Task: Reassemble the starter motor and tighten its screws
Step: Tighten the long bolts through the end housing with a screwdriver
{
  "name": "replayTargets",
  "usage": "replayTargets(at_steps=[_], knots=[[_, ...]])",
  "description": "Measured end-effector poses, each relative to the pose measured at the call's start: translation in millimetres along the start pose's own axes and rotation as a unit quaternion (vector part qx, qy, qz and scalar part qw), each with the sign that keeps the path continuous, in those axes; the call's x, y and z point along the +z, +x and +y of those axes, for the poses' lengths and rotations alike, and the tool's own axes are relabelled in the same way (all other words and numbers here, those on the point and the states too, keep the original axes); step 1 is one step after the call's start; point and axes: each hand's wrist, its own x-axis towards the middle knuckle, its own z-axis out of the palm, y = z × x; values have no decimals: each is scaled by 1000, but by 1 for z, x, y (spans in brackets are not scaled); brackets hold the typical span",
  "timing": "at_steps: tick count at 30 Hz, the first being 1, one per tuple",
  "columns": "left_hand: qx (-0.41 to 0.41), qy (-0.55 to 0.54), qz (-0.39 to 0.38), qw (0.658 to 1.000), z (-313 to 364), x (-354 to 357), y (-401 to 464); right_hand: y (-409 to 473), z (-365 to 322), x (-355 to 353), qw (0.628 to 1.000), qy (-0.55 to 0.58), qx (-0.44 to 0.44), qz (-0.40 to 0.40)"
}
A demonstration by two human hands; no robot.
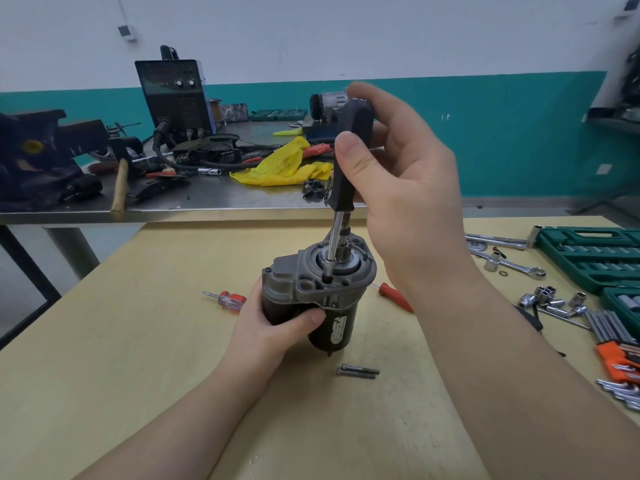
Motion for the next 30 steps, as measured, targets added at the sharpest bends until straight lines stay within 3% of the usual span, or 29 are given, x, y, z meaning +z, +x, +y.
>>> replayTargets(at_steps=[8, 13, 20, 30], knots=[[28, 20, 15, 999, 4, 10, -7, -1, -4, -2, 989, -94, -60, 99], [37, 28, 38, 998, 8, 13, -8, 2, -8, -7, 1000, 7, -3, 6], [18, 17, 35, 999, 9, 11, -8, 8, -9, -24, 988, 77, 47, -122], [7, 16, 37, 999, 11, 12, -7, 7, -15, -18, 997, -62, 9, -34]])
